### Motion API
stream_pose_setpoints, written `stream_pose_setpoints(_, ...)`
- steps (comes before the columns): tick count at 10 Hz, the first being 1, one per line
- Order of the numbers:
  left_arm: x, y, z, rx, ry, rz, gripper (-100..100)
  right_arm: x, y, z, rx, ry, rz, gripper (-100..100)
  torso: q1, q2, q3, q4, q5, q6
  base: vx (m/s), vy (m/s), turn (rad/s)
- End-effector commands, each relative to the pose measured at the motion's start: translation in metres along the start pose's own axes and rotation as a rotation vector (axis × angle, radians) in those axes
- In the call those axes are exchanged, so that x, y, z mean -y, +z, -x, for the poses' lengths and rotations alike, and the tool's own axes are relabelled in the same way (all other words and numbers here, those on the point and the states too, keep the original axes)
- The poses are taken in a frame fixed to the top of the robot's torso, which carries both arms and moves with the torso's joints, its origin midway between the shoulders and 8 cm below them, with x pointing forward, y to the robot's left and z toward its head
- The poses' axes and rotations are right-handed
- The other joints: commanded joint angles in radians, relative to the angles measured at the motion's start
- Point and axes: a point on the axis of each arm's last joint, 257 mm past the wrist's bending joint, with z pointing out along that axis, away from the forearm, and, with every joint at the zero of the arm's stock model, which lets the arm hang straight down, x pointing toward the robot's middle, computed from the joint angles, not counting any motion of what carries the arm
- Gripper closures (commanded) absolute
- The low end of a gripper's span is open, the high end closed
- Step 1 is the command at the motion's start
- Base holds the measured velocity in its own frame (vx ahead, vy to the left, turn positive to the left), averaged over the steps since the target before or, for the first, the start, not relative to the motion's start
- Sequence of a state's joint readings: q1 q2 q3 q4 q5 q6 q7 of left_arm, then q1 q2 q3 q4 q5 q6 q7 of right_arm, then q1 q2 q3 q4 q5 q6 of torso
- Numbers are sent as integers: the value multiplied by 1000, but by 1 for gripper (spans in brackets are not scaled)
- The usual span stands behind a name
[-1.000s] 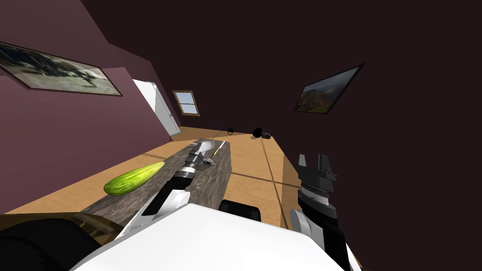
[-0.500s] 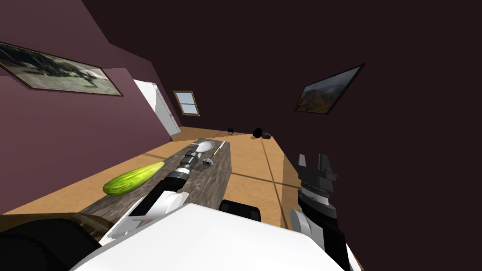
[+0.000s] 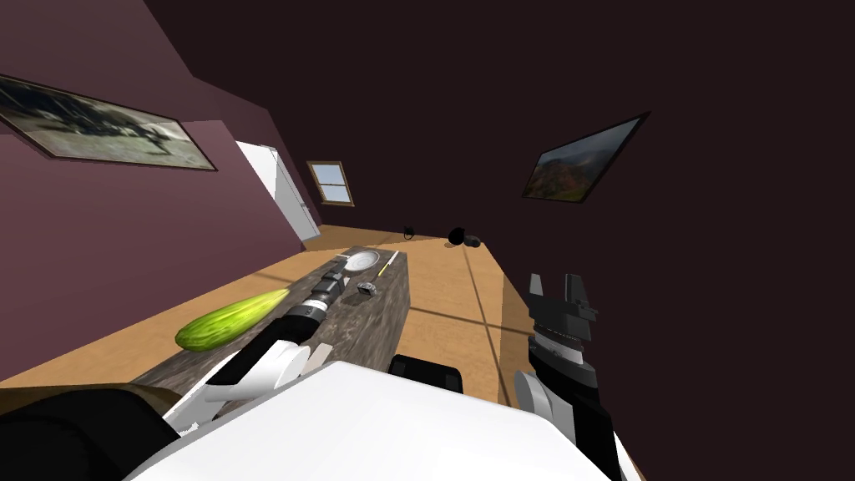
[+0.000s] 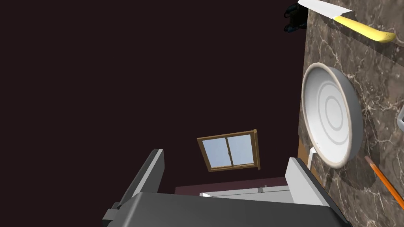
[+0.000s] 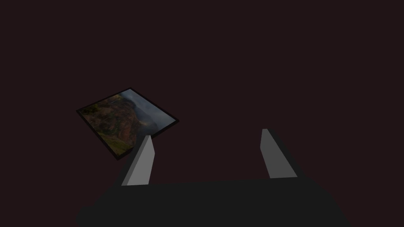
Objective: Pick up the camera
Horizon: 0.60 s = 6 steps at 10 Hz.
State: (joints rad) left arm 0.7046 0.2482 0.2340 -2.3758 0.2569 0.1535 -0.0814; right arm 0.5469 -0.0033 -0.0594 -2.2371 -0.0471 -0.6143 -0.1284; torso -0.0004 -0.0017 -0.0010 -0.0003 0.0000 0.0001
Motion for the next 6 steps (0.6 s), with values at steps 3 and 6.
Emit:
stream_pose_setpoints(3,-27,-9,15,9,18,108,-100,0,0,0,0,0,0,0,0,0,0,0,0,0,30,-6,-4)
stream_pose_setpoints(6,-45,-21,35,23,34,199,-100,0,0,0,0,0,0,0,0,-1,0,0,0,0,40,-9,-14)
